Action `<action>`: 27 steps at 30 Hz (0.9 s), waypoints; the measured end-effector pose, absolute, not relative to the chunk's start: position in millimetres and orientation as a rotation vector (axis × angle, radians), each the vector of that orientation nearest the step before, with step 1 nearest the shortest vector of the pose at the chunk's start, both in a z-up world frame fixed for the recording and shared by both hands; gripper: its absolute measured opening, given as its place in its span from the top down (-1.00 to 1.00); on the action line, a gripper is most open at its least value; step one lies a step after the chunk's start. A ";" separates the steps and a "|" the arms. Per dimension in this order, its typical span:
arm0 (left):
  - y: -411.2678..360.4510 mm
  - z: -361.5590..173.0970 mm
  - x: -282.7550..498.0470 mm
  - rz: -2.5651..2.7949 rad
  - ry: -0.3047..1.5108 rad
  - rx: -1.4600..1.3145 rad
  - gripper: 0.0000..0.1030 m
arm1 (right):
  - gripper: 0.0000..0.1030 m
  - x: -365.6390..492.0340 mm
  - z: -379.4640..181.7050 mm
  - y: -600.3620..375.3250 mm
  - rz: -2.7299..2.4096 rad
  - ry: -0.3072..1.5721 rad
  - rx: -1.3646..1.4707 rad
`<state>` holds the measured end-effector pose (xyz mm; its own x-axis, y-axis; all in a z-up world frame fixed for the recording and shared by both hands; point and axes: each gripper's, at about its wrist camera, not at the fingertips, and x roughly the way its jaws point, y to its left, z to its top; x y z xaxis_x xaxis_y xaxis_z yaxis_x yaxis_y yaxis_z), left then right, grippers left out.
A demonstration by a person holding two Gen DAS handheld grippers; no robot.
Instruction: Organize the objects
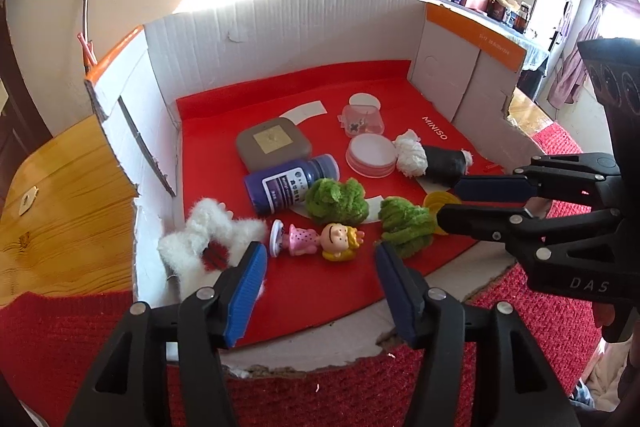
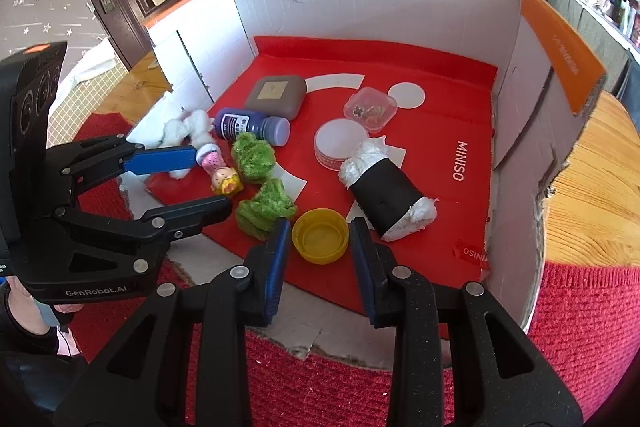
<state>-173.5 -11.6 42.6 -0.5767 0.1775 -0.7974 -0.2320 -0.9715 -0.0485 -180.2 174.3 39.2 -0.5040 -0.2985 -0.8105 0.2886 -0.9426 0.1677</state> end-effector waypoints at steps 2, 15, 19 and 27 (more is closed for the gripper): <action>-10.6 44.9 -168.6 2.637 0.114 -1.284 -0.32 | 0.42 -177.8 41.4 175.9 -2.476 -0.030 1.316; -22.5 53.4 -147.5 2.779 0.012 -1.193 -0.37 | -0.04 -149.6 58.5 178.1 -2.659 -0.071 1.142; -24.0 56.2 -141.7 2.825 0.001 -1.160 -0.48 | -0.28 -138.7 62.7 178.6 -2.741 -0.067 1.082; -20.4 55.0 -134.9 2.863 0.040 -1.134 -0.72 | -0.60 -126.2 59.0 177.8 -2.818 -0.065 1.039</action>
<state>-134.9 -20.4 55.0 -0.7270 0.0477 -0.6850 -0.0670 -0.9977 0.0017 -126.2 177.8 59.0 -0.7526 -0.1438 -0.6426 0.1140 -0.9896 0.0880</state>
